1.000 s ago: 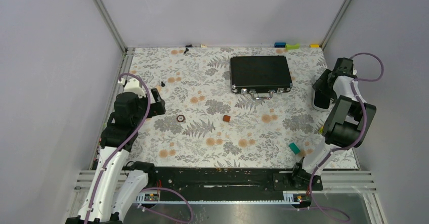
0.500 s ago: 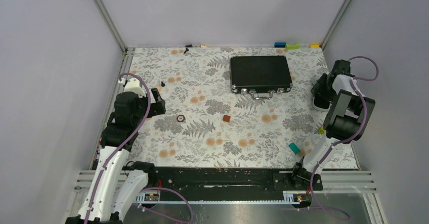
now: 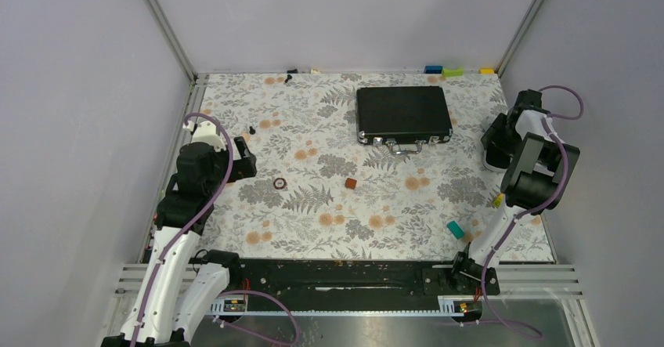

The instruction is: Open the umbrella

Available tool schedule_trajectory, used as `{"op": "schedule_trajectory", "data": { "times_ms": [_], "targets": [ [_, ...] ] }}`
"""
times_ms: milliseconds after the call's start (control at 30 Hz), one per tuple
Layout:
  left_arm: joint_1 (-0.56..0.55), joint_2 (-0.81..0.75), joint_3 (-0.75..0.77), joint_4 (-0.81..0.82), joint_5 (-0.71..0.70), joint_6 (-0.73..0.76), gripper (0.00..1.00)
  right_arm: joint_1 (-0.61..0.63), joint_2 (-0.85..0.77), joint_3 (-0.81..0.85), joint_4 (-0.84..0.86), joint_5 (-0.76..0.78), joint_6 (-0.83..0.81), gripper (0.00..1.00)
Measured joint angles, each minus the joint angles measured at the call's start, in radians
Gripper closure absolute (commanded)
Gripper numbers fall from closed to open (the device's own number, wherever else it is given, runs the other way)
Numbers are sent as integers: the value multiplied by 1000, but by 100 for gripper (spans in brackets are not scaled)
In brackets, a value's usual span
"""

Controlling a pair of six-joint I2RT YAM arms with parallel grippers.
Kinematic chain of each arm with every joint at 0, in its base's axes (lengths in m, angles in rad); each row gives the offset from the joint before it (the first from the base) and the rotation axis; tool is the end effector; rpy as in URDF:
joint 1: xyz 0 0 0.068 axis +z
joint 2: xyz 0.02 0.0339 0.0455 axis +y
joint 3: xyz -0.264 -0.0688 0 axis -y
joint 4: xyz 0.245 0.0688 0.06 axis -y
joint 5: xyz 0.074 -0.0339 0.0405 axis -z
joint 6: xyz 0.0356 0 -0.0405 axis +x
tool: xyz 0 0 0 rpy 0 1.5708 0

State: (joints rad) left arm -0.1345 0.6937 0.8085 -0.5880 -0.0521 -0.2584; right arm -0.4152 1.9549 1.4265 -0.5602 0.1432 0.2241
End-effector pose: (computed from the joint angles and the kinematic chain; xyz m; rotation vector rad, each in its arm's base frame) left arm 0.1499 -0.0184 0.3200 -0.1594 2.0425 -0.1921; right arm 0.3744 -0.1706 0.1898 0.8818 2.5144 -0.2527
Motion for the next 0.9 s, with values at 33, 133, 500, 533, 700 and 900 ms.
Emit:
{"op": "schedule_trajectory", "data": {
  "times_ms": [33,133,500,533,700,900],
  "targets": [
    [0,0,0,0,0,0,1,0,0,2,-3,-2,0,5],
    [0,-1,0,0,0,0,1,0,10,18,-21,-5,-1,5],
    [0,-8,0,0,12,0,1,0,45,58,-59,-5,-1,29],
    [0,-8,0,0,14,0,1,0,42,50,-53,-5,1,34],
    [0,-8,0,0,19,0,1,0,6,-8,-5,-23,13,52],
    [0,-7,-1,2,23,0,1,9,-70,-111,34,-74,35,65]
  ]
}}
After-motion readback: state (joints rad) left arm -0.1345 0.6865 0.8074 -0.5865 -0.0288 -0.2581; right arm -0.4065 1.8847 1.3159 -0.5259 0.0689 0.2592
